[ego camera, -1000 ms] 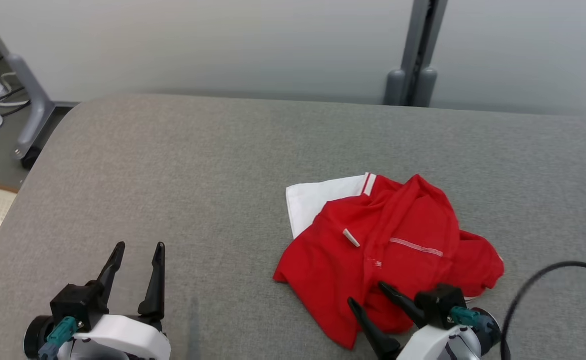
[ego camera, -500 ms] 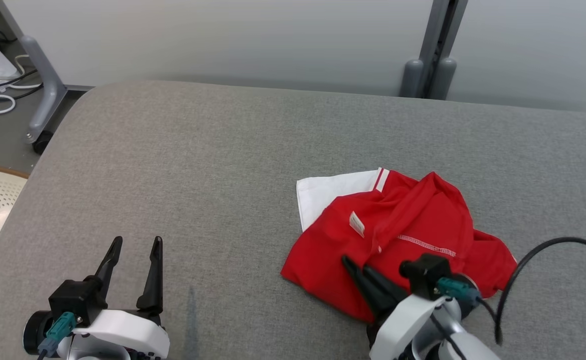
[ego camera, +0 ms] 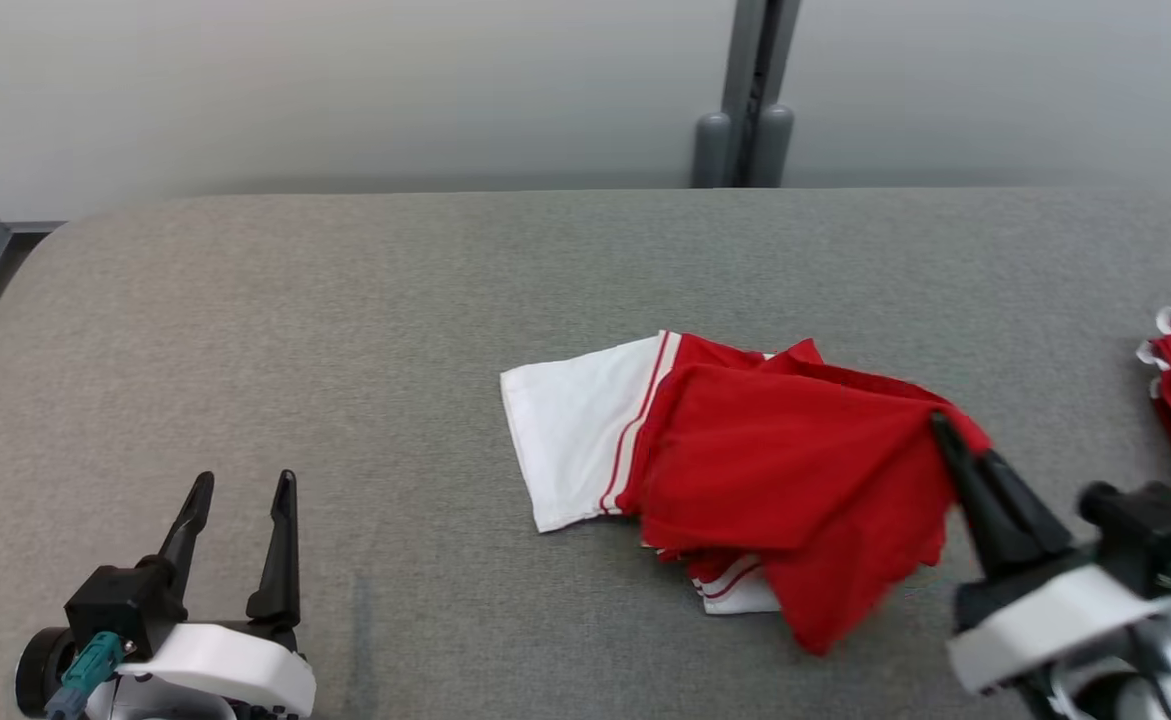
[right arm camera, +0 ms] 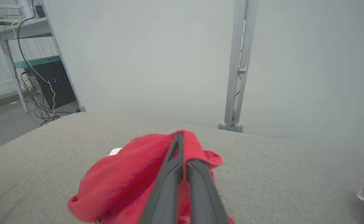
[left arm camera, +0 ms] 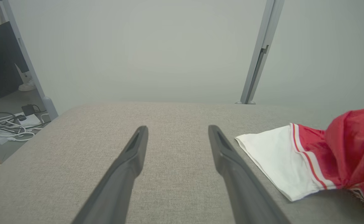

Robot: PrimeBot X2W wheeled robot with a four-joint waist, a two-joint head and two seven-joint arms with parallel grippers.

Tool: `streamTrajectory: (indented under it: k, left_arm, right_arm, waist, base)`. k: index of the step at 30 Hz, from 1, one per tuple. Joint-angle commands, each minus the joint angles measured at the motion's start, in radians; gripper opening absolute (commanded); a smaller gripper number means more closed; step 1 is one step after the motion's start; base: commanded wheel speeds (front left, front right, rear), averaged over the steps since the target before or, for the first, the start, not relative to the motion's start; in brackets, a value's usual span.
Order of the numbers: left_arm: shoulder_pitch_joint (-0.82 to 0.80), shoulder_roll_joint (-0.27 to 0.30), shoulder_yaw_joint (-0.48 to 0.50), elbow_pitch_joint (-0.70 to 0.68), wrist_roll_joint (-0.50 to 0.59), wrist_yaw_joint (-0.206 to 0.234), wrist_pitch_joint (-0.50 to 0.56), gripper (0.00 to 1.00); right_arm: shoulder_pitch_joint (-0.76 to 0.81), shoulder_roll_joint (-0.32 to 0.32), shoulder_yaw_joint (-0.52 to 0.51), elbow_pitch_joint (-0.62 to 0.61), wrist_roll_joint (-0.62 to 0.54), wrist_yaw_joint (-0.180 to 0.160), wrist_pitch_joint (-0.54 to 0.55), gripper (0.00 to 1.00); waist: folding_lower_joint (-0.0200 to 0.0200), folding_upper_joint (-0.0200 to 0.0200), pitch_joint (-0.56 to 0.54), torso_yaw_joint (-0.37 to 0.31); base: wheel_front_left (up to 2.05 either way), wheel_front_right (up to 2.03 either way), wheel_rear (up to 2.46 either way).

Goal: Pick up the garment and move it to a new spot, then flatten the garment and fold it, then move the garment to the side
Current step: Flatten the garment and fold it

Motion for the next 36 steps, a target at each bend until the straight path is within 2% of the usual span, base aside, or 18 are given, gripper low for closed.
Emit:
streamTrajectory:
  k: [1,3,6,10,14,19,20,21,22,27,36]
  left_arm:
    - [0.008,0.010,0.005,-0.007,-0.005,0.007,-0.001,1.00]
    - [0.002,0.017,0.007,-0.017,-0.005,0.008,0.004,1.00]
    - [-0.007,0.027,0.008,-0.022,-0.004,0.008,0.006,1.00]
    - [-0.014,0.033,0.009,-0.030,-0.005,0.009,0.009,1.00]
    - [-0.012,0.034,0.008,-0.030,-0.008,0.009,0.008,1.00]
    - [-0.008,0.031,0.003,-0.027,-0.013,0.010,0.009,1.00]
    - [-0.008,0.032,0.003,-0.028,-0.013,0.011,0.009,1.00]
    - [-0.008,0.033,0.002,-0.029,-0.014,0.012,0.009,1.00]
    - [-0.007,0.033,0.002,-0.029,-0.014,0.012,0.009,1.00]
    - [-0.002,0.035,0.001,-0.031,-0.017,0.014,0.008,1.00]
    - [0.018,0.035,-0.002,-0.046,-0.019,0.025,0.007,1.00]
  right_arm:
    - [0.044,-0.004,-0.053,-0.040,-0.015,0.000,0.019,0.00]
    - [0.121,0.010,-0.148,-0.101,-0.036,0.000,0.051,0.00]
    - [0.187,0.029,-0.235,-0.127,-0.042,0.000,0.065,0.00]
    - [0.246,0.054,-0.326,-0.081,-0.014,0.000,0.061,0.00]
    - [0.253,0.065,-0.343,0.033,0.013,0.000,0.041,0.00]
    - [0.214,0.071,-0.308,0.170,0.042,0.000,0.000,0.00]
    - [0.207,0.071,-0.301,0.186,0.044,0.000,-0.011,0.21]
    - [0.201,0.072,-0.295,0.198,0.044,0.000,-0.018,0.49]
    - [0.197,0.072,-0.290,0.207,0.044,0.000,-0.027,1.00]
    - [0.189,0.060,-0.293,0.199,-0.002,0.000,-0.058,1.00]
    - [0.176,0.079,-0.283,0.003,-0.054,0.000,-0.054,1.00]
  waist:
    - [0.0000,0.0000,0.008,-0.029]
    - [0.0000,0.0000,0.018,-0.050]
    - [0.0000,0.0000,0.030,-0.062]
    - [0.0000,0.0000,0.041,-0.069]
    - [0.0000,0.0000,0.047,-0.073]
    - [0.0000,0.0000,0.043,-0.072]
    - [0.0000,0.0000,0.043,-0.072]
    - [0.0000,0.0000,0.042,-0.072]
    - [0.0000,0.0000,0.040,-0.072]
    - [0.0000,0.0000,0.029,-0.074]
    - [0.0000,0.0000,-0.004,-0.082]
  base:
    - [0.00,0.00,0.00]
    - [0.00,0.00,0.00]
    - [0.00,0.00,0.00]
    - [0.00,0.00,0.00]
    - [0.00,0.00,0.00]
    - [0.00,0.00,0.00]
    - [0.00,0.00,0.00]
    - [0.00,0.00,0.00]
    - [0.00,0.00,0.00]
    - [0.00,0.00,0.00]
    - [0.00,0.00,0.00]
